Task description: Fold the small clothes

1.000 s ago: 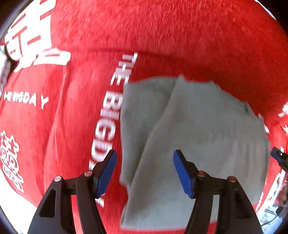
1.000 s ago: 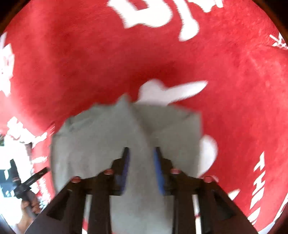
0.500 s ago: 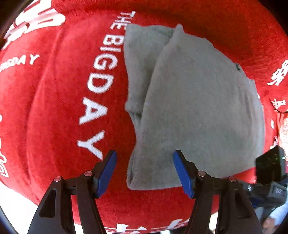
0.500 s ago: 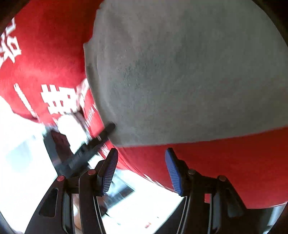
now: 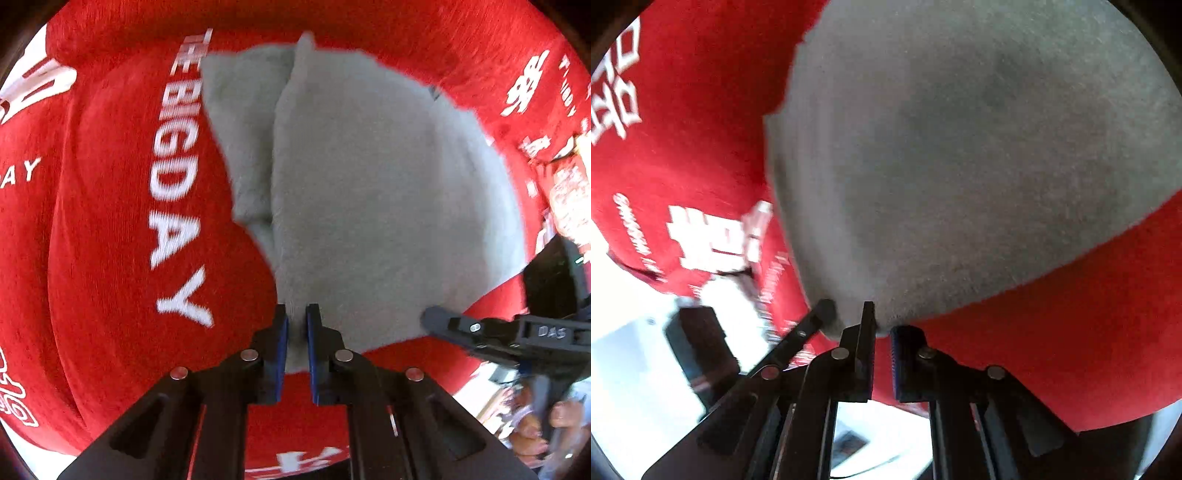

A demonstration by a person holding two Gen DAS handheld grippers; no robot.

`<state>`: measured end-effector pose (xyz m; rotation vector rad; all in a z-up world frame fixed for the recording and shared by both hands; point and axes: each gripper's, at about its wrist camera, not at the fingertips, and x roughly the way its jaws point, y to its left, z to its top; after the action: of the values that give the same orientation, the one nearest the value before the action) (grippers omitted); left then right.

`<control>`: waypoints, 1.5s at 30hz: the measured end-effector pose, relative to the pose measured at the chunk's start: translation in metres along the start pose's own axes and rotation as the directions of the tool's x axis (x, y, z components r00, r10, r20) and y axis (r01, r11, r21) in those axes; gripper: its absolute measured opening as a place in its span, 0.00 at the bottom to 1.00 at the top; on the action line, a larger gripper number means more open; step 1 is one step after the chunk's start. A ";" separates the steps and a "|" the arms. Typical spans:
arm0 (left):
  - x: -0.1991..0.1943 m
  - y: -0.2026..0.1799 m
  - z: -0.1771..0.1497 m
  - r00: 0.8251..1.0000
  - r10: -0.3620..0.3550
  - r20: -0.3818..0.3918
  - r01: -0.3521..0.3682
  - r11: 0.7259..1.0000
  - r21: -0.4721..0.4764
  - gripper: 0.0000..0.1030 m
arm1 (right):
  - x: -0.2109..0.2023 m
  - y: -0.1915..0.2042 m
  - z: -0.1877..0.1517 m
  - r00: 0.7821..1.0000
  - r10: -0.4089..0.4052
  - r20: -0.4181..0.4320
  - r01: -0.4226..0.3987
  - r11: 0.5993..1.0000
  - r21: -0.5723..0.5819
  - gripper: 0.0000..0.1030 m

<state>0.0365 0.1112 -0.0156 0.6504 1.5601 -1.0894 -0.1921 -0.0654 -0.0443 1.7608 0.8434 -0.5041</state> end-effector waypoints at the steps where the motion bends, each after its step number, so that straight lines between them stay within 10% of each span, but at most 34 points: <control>1: 0.002 0.004 -0.004 1.000 -0.015 0.019 0.015 1.000 -0.002 0.11 | 0.005 -0.005 0.000 0.999 -0.034 -0.002 0.034 0.999 0.004 0.07; 9: -0.039 0.006 0.006 0.996 0.003 0.087 -0.006 0.999 0.034 0.11 | -0.017 0.006 -0.006 0.991 -0.103 -0.082 0.093 0.988 -0.125 0.11; 16: -0.056 -0.001 0.073 0.979 0.021 0.203 -0.027 0.999 0.025 0.11 | -0.081 0.033 0.020 0.972 -0.195 0.132 0.225 0.934 -0.279 0.11; 28: 0.004 -0.001 0.135 0.975 0.145 0.171 -0.131 0.987 -0.088 0.11 | -0.180 -0.003 0.147 0.807 -0.409 0.425 0.489 0.867 -0.094 0.11; 33: 0.009 -0.013 0.138 0.964 0.201 0.171 -0.197 0.979 -0.042 0.11 | -0.193 -0.045 0.164 0.829 -0.390 0.400 0.441 0.897 -0.040 0.01; 38: 0.009 -0.017 0.142 0.965 0.214 0.154 -0.206 0.976 -0.069 0.11 | -0.213 -0.050 0.162 0.773 -0.458 0.439 0.501 0.865 0.019 0.02; 45: 0.002 -0.028 0.142 0.958 0.254 0.130 -0.245 0.966 -0.082 0.11 | -0.227 -0.041 0.138 0.808 -0.401 0.432 0.455 0.890 -0.024 0.06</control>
<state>0.0759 -0.0281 -0.0103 0.6912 1.3468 -0.8716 -0.3632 -0.2545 0.0390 1.2678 0.9401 -1.0649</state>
